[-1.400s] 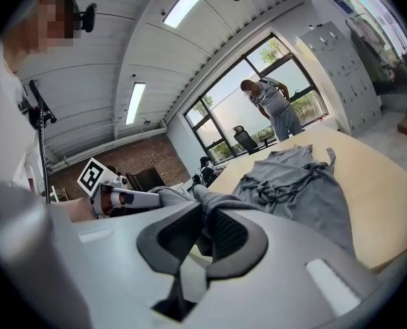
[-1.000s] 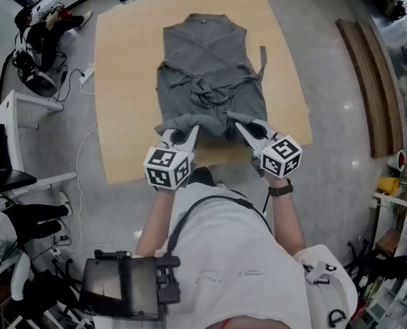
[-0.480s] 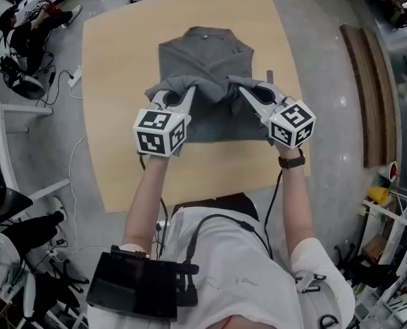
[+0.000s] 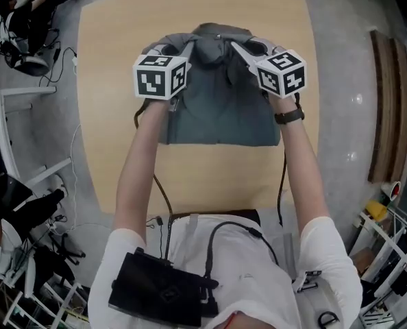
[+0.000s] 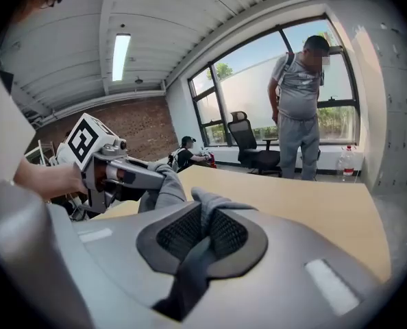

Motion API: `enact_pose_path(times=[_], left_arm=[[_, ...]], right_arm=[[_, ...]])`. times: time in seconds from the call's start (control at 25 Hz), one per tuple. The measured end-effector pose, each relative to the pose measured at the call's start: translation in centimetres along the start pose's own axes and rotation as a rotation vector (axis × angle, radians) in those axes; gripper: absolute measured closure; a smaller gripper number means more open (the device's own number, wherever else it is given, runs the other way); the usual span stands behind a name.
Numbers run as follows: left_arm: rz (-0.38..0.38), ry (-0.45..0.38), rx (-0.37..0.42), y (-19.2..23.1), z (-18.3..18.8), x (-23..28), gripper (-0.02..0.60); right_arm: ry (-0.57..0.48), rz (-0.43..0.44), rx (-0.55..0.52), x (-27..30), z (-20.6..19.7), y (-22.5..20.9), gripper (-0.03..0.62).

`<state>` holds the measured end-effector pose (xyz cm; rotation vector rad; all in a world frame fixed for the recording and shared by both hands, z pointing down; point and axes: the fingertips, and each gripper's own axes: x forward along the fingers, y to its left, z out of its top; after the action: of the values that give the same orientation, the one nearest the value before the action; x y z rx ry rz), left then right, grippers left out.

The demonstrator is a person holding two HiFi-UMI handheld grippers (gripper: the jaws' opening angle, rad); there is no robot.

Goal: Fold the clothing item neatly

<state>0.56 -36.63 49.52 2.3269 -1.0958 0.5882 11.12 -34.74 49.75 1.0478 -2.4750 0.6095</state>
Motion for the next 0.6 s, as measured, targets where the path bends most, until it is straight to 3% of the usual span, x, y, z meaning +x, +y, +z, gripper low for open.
enact_pose_path(times=[0.32,0.36,0.44,0.48,0.6], left_arm=[[0.078,0.206,-0.043,5.6,-6.2,11.3,0.531],[0.087,0.22,-0.046,6.3,-6.8,11.8,0.489],[0.094,0.228,-0.06,7.4,-7.4,12.0,0.401],[0.093,0.222,-0.067,7.7,-7.4,11.5,0.385],[0.108,0.187,-0.068,8.4,-6.8,8.3,0.369]], right_arm=[[0.176,-0.047,0.152,8.1,-6.7,-7.5,0.556],[0.191,-0.055,0.17,9.2,-7.6,-8.0,0.529],[0.213,-0.071,0.206,10.5,-9.0,-9.0,0.29],[0.218,-0.078,0.219,10.6,-9.2,-9.3,0.222],[0.172,-0.094,0.23,8.3,-8.1,-9.2,0.182]])
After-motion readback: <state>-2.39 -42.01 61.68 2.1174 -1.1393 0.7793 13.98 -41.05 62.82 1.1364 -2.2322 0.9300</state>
